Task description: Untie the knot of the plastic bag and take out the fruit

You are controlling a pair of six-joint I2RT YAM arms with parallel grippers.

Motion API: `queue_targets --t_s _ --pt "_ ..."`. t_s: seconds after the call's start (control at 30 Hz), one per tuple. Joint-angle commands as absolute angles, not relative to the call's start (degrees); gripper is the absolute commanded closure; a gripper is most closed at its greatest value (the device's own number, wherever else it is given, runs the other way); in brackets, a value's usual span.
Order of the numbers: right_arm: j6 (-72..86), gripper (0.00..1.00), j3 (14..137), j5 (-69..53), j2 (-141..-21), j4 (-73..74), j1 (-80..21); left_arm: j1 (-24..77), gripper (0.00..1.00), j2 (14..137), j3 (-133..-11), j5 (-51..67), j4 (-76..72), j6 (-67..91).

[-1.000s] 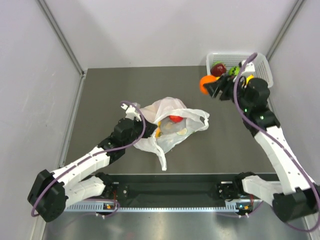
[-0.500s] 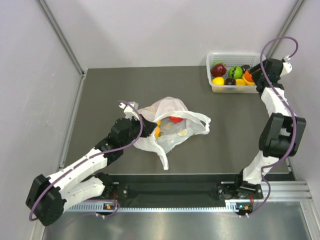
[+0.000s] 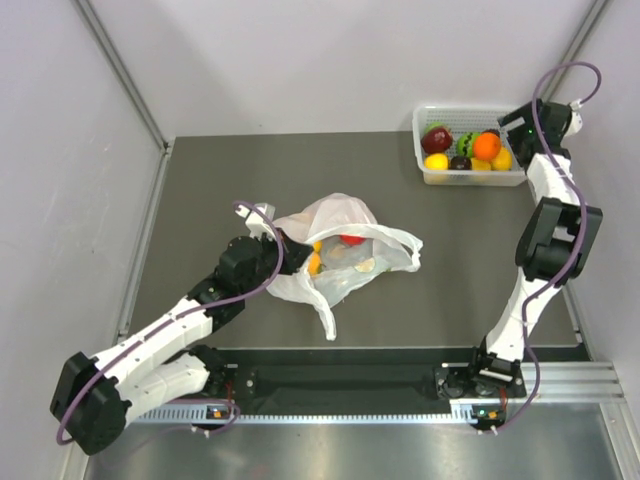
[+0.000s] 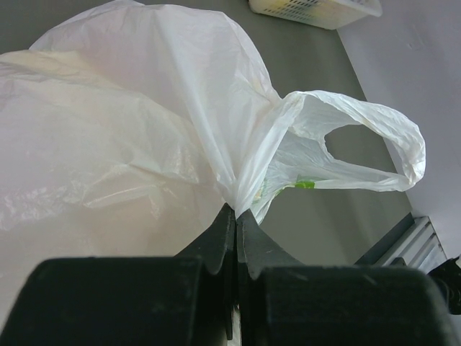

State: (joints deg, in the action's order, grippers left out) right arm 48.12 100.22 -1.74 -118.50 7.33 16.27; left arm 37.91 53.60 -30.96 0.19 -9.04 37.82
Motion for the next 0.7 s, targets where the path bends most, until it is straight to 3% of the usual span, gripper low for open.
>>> queue_targets --t_s 0.0,0.17,0.37,0.53,0.67 --pt "46.67 0.00 104.50 -5.88 -115.50 4.23 16.61 37.62 1.00 52.30 -31.55 0.53 -10.02 37.27" --pt "46.23 0.00 98.10 -15.25 -105.85 -1.74 16.52 37.62 1.00 51.16 -31.55 0.53 -8.79 36.48" --pt "37.11 0.05 80.45 -27.59 -88.91 -1.76 11.26 37.44 1.00 48.08 -30.41 -1.85 -5.28 35.51" --pt "28.32 0.08 65.49 -30.32 -74.20 2.00 0.19 37.53 1.00 46.50 -29.88 -1.76 -1.94 34.89" --pt "23.65 0.07 58.11 -30.59 -62.09 4.83 -14.89 37.44 1.00 46.14 -28.48 -1.32 -0.97 34.89"
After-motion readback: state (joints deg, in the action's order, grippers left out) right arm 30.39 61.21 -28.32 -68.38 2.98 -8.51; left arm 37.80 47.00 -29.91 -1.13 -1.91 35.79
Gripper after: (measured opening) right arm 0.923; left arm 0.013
